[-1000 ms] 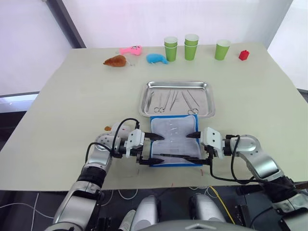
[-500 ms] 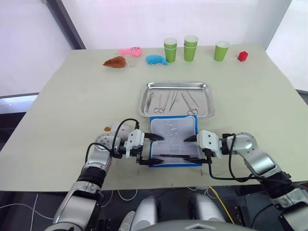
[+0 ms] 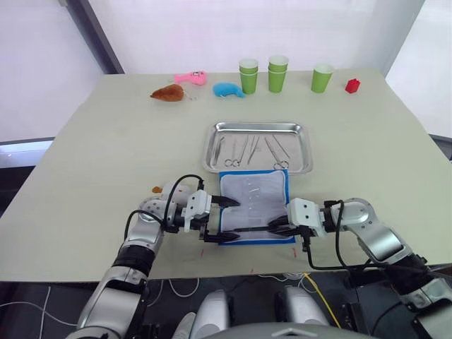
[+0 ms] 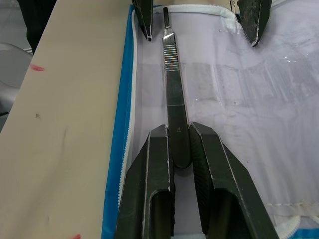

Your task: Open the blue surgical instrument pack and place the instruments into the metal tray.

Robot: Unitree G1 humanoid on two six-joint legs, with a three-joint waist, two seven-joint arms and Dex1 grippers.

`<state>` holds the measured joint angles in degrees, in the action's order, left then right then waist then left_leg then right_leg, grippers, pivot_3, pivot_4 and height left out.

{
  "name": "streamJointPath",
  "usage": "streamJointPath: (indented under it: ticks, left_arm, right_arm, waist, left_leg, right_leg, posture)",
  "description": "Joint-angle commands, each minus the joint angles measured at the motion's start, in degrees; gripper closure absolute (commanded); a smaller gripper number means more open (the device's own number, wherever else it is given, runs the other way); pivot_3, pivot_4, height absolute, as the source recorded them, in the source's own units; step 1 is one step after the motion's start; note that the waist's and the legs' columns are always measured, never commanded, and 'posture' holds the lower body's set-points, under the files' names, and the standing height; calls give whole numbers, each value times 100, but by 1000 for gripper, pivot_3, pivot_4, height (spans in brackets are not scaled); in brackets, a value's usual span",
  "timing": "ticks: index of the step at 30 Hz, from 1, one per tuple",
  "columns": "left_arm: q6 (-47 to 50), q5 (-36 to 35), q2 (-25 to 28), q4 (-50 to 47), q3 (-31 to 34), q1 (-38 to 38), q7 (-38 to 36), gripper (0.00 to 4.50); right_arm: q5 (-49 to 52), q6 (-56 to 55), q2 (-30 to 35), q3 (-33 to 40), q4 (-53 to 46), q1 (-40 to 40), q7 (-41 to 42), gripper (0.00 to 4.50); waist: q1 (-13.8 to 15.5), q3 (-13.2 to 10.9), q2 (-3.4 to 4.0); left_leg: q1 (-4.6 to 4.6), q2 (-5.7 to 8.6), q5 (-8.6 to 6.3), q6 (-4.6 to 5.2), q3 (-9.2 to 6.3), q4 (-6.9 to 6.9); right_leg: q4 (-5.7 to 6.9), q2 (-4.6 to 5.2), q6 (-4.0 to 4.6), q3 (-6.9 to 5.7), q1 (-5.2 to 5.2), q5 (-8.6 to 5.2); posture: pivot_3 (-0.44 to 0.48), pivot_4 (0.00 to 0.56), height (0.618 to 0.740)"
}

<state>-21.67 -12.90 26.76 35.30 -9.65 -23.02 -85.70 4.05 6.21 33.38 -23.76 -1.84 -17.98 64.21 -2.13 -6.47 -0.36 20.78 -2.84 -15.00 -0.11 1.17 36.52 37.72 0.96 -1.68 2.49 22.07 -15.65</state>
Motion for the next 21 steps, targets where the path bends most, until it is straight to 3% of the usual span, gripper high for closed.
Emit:
streamJointPath:
  ticks: [1,10,21]
  left_arm:
    - [151,412,-29,319,-387,357,-25,0]
    - [166,413,-70,292,-391,365,0,0]
    - [197,411,-95,279,-404,357,-3,0]
  right_arm:
    - [-211,321,257,34,-146,90,-23,4477]
    - [-80,839,705,199,-1094,-2,6,4477]
    - [87,1200,817,415,-1593,-93,-23,4477]
  waist:
    - [2,-1,1]
    - [21,-24,3]
    - [27,-56,2]
  left_leg:
    - [1,0,0,0,0,0]
    - [9,2,-2,2,0,-4]
    - [13,2,-2,2,-2,-5]
  right_leg:
    - [0,1,0,0,0,0]
    - [-5,2,0,-2,7,0]
    - [-8,3,-1,-3,9,0]
  posture:
    - [0,150,740]
    - [0,150,740]
    - [0,150,740]
